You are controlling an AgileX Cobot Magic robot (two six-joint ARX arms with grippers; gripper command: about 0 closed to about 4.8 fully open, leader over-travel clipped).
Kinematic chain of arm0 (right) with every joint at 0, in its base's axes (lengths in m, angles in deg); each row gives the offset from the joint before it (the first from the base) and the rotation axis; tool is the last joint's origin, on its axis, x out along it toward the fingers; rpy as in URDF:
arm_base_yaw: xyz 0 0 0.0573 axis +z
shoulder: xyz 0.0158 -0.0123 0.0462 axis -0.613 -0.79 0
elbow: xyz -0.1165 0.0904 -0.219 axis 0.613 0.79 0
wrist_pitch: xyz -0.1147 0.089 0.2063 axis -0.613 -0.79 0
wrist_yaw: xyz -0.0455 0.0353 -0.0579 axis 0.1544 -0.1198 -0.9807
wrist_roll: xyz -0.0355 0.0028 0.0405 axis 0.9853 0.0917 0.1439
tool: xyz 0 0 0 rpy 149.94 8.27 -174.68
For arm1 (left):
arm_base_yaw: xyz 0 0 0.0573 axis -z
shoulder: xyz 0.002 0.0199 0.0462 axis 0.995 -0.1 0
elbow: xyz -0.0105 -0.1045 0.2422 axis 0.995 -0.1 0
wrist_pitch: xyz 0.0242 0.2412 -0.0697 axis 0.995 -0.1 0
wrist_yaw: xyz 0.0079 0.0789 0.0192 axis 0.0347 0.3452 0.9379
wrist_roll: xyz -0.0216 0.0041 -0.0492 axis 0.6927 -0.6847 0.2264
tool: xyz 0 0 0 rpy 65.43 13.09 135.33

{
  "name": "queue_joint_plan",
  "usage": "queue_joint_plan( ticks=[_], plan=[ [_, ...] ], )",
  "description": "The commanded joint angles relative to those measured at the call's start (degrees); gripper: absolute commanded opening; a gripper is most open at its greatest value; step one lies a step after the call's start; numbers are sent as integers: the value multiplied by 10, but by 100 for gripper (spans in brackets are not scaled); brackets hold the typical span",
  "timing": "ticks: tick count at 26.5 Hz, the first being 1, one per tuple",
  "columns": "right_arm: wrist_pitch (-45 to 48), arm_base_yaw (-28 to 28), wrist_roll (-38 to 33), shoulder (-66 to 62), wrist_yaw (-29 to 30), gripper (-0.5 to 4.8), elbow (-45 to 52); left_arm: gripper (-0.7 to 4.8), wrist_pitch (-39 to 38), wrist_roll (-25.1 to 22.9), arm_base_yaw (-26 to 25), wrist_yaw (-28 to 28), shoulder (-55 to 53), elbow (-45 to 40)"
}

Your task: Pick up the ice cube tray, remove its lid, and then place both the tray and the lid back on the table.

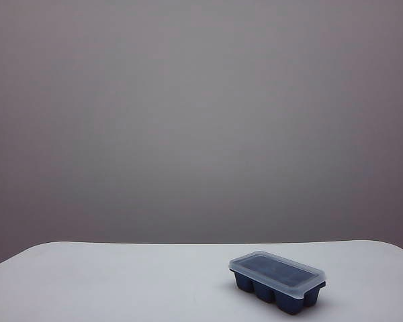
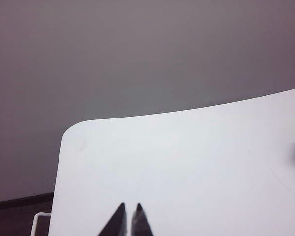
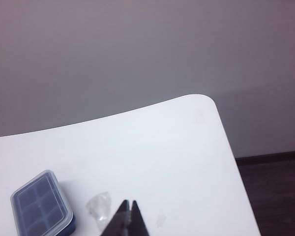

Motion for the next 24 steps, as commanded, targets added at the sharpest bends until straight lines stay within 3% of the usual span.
queue_joint_plan(
  ticks=[1, 9, 13, 17, 24],
  plan=[
    [2, 0, 2, 0, -3, -4, 3, 22, -5, 0, 0, -1, 0, 2],
    [2, 0, 2, 0, -2, -4, 3, 22, -5, 7, 0, -1, 0, 2],
    [4, 0, -8, 0, 0, -5, 3, 22, 8, 50, 0, -2, 0, 3],
    [40, 1, -129, 0, 0, -5, 2, 22, 53, 94, 0, -29, 0, 34],
    [49, 1, -136, -1, -7, -5, -45, 21, 67, 131, 0, -26, -50, 130]
  ],
)
